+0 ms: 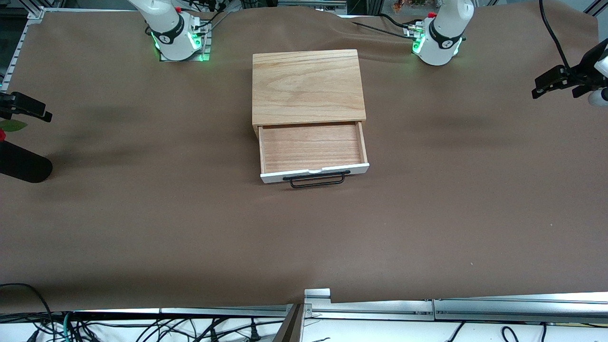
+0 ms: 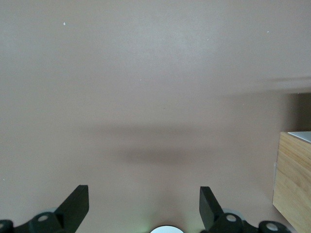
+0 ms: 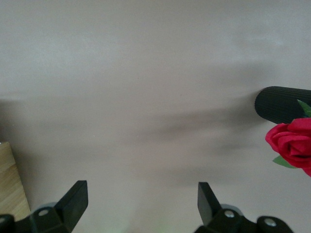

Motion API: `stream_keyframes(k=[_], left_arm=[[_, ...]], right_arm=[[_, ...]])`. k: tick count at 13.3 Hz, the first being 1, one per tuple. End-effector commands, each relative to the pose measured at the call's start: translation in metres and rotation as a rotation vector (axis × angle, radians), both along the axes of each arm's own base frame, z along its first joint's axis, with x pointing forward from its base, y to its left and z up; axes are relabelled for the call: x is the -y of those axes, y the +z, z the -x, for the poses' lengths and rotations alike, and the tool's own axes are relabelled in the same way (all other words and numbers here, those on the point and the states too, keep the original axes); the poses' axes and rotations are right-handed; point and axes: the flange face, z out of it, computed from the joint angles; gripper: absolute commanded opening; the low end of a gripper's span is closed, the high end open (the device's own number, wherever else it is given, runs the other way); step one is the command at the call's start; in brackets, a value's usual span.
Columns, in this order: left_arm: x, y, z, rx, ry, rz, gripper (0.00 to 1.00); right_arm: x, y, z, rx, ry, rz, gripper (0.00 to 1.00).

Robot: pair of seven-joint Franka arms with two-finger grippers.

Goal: Pull top drawer with both arms simultaneously

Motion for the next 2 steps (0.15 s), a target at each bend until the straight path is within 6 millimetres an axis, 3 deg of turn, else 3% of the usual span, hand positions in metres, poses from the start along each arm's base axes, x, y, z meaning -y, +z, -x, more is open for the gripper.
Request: stream_keyframes(k=[1, 2], left_arm=[[0.0016, 0.0056, -0.0008, -0.008, 0.006, -0.025, 1.0], [0.0016, 0.0049, -0.0012, -0.009, 0.006, -0.025, 1.0]], right_arm=[[0.003, 0.0105, -0.0039, -0.014, 0.015, 0.013, 1.0], [0.003, 0.0098, -0.005, -0.017, 0.015, 0.013, 1.0]])
